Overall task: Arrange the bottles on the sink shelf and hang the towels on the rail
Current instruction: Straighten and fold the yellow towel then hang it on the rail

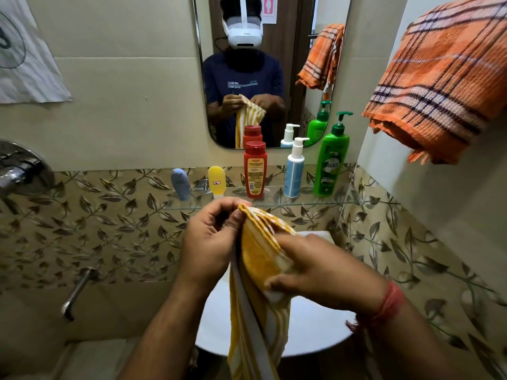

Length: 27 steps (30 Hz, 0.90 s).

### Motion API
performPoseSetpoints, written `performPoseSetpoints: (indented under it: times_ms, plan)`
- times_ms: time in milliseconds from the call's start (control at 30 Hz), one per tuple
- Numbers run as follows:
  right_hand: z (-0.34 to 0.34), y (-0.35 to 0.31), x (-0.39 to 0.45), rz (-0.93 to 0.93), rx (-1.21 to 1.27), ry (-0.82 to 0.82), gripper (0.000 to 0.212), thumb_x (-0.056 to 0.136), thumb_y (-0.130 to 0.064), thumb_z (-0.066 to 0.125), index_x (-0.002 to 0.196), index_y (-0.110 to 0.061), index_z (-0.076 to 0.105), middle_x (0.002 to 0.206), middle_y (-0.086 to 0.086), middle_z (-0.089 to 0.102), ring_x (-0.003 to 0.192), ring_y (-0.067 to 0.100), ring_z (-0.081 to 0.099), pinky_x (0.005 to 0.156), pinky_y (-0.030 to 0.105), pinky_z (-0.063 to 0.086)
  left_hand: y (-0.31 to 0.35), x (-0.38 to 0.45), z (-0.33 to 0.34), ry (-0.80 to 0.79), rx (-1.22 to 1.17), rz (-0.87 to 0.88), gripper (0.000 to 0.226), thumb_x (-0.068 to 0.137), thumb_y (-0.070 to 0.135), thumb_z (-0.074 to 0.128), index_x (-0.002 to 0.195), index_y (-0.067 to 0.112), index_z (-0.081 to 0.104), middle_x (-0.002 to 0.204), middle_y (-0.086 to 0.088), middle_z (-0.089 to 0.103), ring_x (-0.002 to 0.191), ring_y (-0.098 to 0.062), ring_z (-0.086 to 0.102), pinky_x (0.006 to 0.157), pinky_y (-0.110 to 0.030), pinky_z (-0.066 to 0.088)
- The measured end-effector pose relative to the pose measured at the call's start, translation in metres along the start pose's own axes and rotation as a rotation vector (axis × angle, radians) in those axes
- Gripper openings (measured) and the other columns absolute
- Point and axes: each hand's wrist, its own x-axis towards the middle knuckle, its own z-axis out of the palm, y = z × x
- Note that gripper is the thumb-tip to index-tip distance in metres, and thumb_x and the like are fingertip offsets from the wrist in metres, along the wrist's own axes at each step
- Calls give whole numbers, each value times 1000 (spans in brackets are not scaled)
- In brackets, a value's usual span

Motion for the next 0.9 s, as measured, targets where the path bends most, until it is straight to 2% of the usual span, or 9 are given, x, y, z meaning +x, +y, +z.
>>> performPoseSetpoints:
  times_ms: [100,200,300,367,433,500,667,800,900]
  plan:
    - [-11,0,-12,-26,-224,-143,23,85,-42,70,100,-27,61,94,-8,64,81,11,61,72,42,55,-3,2,-9,-51,91,106,11,95,9,62,98,13,72,103,-1,73,106,-25,68,93,-32,56]
    - [-21,-9,-20,-78,-542,-135,21,90,-40,60,109,-31,60,102,-9,63,87,14,61,75,37,56,-9,-1,-12,-75,141,151,12,93,10,60,97,10,71,103,0,72,106,-28,67,93,-35,55]
    - [-31,-17,-27,-119,-627,-85,25,94,-41,59,117,-33,56,92,-12,58,86,13,57,80,28,50,-13,-1,-14,-65,137,174,12,93,9,59,96,9,70,104,-1,71,105,-28,67,93,-37,55]
    - [-38,-19,-30,-146,-665,-65,26,93,-46,59,117,-37,54,96,-15,59,94,11,54,96,30,44,-12,1,-16,-58,115,178,13,93,8,58,96,10,70,104,-2,70,105,-29,67,93,-35,55]
    - [-45,-14,-31,-143,-707,-56,31,92,-51,58,121,-42,53,108,-19,61,106,7,51,115,36,28,-12,1,-18,-40,97,177,14,92,6,58,96,12,70,104,-1,70,106,-28,67,93,-32,55]
    - [-51,-5,-31,-164,-693,-4,31,88,-54,57,118,-46,56,111,-23,62,109,4,50,119,43,20,-12,1,-21,-29,86,175,15,93,5,57,98,12,70,105,-2,71,106,-26,67,94,-31,55]
    - [-53,21,-30,-317,-551,339,20,87,-48,55,96,-31,62,92,-14,64,99,14,54,107,47,39,-9,2,-22,10,62,145,15,94,10,56,102,7,68,109,-6,70,110,-25,66,96,-30,55]
    - [-44,33,-32,-310,-231,476,13,89,-26,60,99,-20,64,111,-4,63,120,13,53,97,29,48,1,2,-17,-6,81,199,15,95,9,57,104,8,68,111,-3,71,112,-25,66,96,-31,55]
    - [-40,35,-33,-245,-65,563,16,84,-9,66,96,-19,63,106,-3,52,98,7,56,74,23,53,11,3,-11,0,74,199,18,96,3,56,104,14,68,109,4,72,111,-17,67,93,-24,55]
